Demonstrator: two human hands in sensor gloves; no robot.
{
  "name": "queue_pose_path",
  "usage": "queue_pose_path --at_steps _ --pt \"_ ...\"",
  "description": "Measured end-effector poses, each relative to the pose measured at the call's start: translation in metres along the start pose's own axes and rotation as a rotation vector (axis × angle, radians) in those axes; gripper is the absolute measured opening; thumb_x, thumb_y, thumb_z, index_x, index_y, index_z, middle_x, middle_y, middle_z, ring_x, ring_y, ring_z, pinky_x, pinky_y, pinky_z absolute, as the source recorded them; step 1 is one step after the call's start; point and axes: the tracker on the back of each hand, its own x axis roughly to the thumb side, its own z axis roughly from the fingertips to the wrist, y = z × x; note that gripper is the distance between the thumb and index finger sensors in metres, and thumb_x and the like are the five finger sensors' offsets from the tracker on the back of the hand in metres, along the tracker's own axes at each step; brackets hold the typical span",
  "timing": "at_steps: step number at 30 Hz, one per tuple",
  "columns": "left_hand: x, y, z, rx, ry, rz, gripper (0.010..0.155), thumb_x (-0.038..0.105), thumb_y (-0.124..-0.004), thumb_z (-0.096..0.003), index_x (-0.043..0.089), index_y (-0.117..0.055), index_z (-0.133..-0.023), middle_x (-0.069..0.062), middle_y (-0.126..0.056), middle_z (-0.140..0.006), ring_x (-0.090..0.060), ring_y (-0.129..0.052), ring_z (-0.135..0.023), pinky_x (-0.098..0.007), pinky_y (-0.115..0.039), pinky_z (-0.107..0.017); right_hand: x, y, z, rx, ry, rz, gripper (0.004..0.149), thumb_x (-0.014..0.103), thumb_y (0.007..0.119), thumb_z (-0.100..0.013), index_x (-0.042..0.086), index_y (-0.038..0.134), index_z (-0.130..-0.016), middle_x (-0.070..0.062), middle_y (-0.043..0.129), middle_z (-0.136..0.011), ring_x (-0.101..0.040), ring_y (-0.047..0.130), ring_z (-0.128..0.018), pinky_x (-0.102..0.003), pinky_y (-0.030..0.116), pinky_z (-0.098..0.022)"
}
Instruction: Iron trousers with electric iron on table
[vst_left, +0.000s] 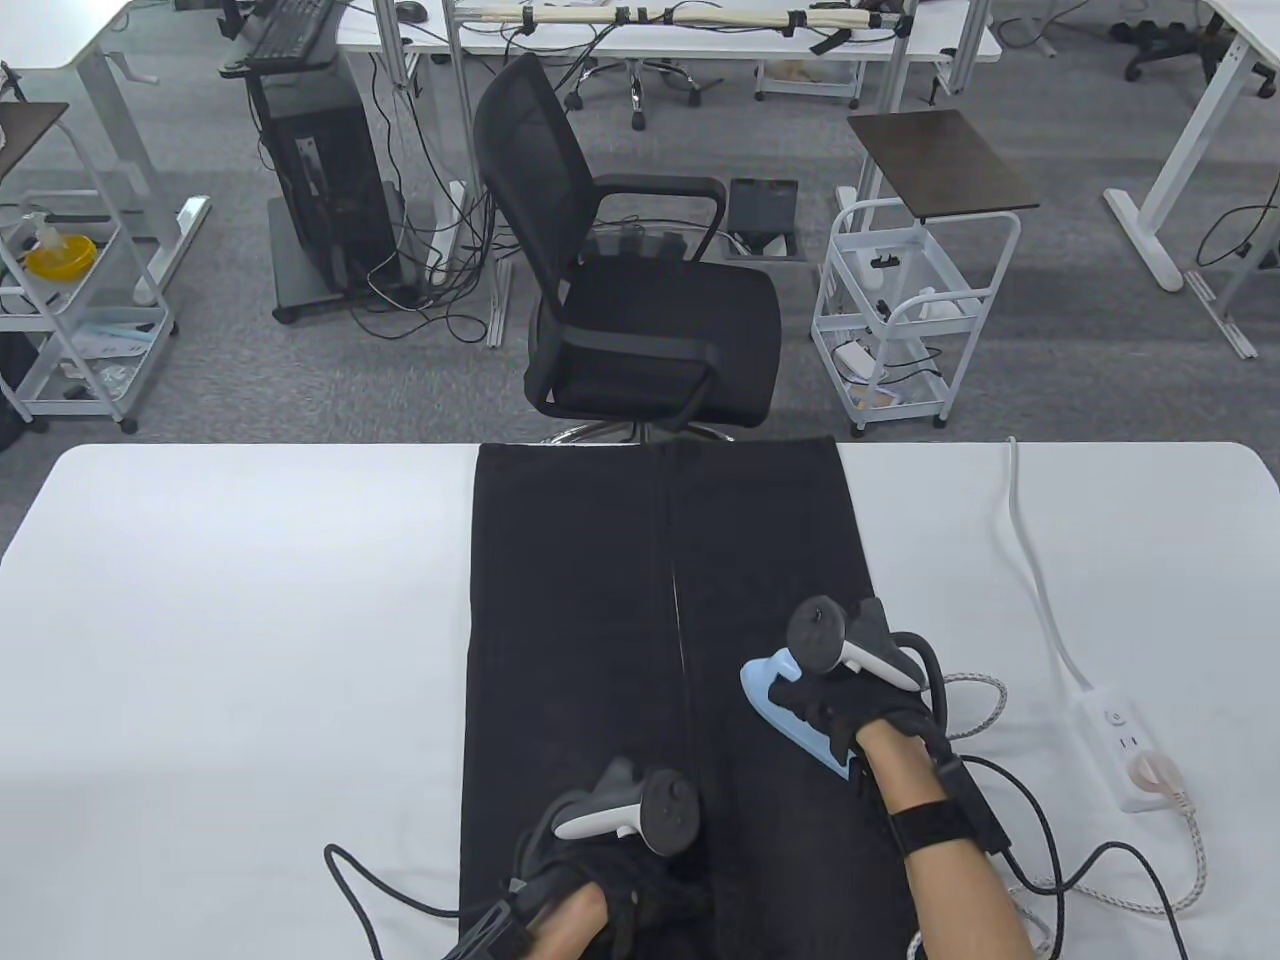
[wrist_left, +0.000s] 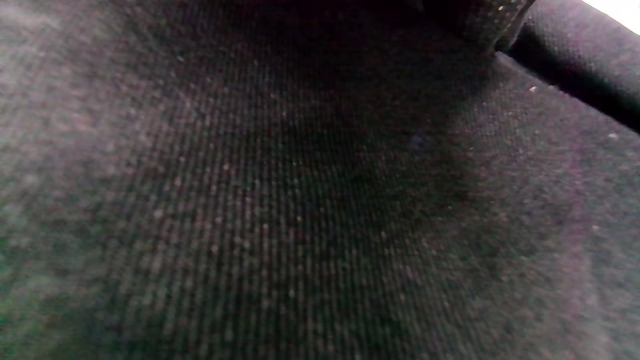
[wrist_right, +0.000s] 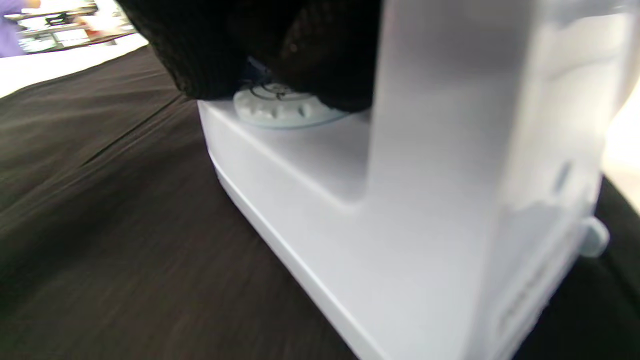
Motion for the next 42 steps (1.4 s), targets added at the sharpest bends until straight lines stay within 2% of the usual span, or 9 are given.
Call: queue_pose_path --at_steps 5,11,14,16,20,23,34,39,42 --pt "-0.001 0.0 0.001 -0.018 0.011 -0.001 0.106 0.061 -0.067 -0.0627 0.012 0.013 -0.11 -0.025 0.027 -0.105 -0.055 0.023 -0.091 -0.082 -0.004 -0.055 0.026 0.031 0.076 0.043 -0.197 0.07 0.053 0.048 0.079 -0.058 0.009 0.065 -0.091 0.009 0.09 -0.051 -0.008 0.096 -0.032 -0.045 0.087 -0.039" --pt "-0.002 0.0 0.001 -0.026 0.013 0.001 0.106 0.062 -0.067 -0.0629 0.012 0.015 -0.109 -0.025 0.028 -0.105 -0.054 0.024 -0.09 -0.082 -0.003 -0.054 0.032 0.059 0.151 0.064 -0.282 0.104 0.053 0.049 0.079 -0.058 0.008 0.065 -0.09 0.009 0.09 -0.05 -0.008 0.096 -0.032 -0.045 0.088 -0.039" --pt "-0.002 0.0 0.001 -0.026 0.014 0.0 0.106 0.062 -0.066 -0.063 0.012 0.015 -0.109 -0.025 0.029 -0.104 -0.054 0.025 -0.09 -0.082 -0.003 -0.054 0.029 0.065 0.171 0.046 -0.299 0.116 0.054 0.05 0.08 -0.057 0.009 0.066 -0.089 0.01 0.091 -0.049 -0.007 0.097 -0.03 -0.045 0.089 -0.038" --pt "-0.002 0.0 0.001 -0.023 0.016 0.003 0.106 0.062 -0.066 -0.063 0.012 0.015 -0.109 -0.025 0.029 -0.104 -0.054 0.025 -0.09 -0.082 -0.003 -0.054 0.028 0.066 0.171 0.055 -0.295 0.103 0.054 0.049 0.08 -0.056 0.009 0.067 -0.088 0.009 0.091 -0.048 -0.007 0.097 -0.03 -0.045 0.089 -0.038" --pt "-0.003 0.002 0.0 -0.038 0.01 0.004 0.107 0.061 -0.067 -0.0628 0.012 0.015 -0.109 -0.026 0.029 -0.104 -0.055 0.025 -0.09 -0.083 -0.003 -0.054 0.027 0.061 0.159 0.037 -0.261 0.092 0.054 0.05 0.08 -0.057 0.008 0.067 -0.089 0.009 0.09 -0.049 -0.008 0.097 -0.032 -0.045 0.089 -0.038" --pt "-0.002 0.001 0.0 -0.035 0.009 -0.001 0.107 0.061 -0.067 -0.063 0.011 0.015 -0.109 -0.026 0.029 -0.104 -0.055 0.025 -0.089 -0.083 -0.003 -0.053 0.022 0.052 0.135 0.027 -0.229 0.079 0.054 0.05 0.08 -0.058 0.008 0.066 -0.09 0.009 0.09 -0.05 -0.008 0.097 -0.032 -0.046 0.089 -0.038" --pt "-0.001 0.0 -0.001 -0.039 0.003 0.001 0.106 0.061 -0.066 -0.0633 0.011 0.016 -0.108 -0.026 0.03 -0.103 -0.056 0.026 -0.089 -0.083 -0.003 -0.053 -0.014 -0.004 -0.01 -0.016 0.025 -0.023 0.054 0.049 0.081 -0.057 0.008 0.067 -0.089 0.009 0.091 -0.049 -0.008 0.097 -0.032 -0.046 0.089 -0.038" --pt "0.0 0.0 -0.001 -0.044 0.003 -0.001 0.106 0.061 -0.066 -0.0634 0.011 0.016 -0.108 -0.027 0.03 -0.103 -0.056 0.026 -0.088 -0.083 -0.003 -0.053 -0.026 -0.021 -0.054 -0.036 0.158 -0.071 0.054 0.049 0.081 -0.057 0.008 0.068 -0.089 0.009 0.091 -0.049 -0.008 0.097 -0.031 -0.046 0.089 -0.037" --pt "0.0 0.0 -0.001 -0.044 0.003 -0.001 0.106 0.061 -0.066 -0.0635 0.011 0.016 -0.108 -0.026 0.03 -0.103 -0.056 0.026 -0.088 -0.083 -0.003 -0.053 -0.029 -0.025 -0.064 -0.036 0.203 -0.09 0.054 0.049 0.081 -0.057 0.008 0.068 -0.088 0.009 0.091 -0.049 -0.008 0.097 -0.031 -0.046 0.089 -0.037"
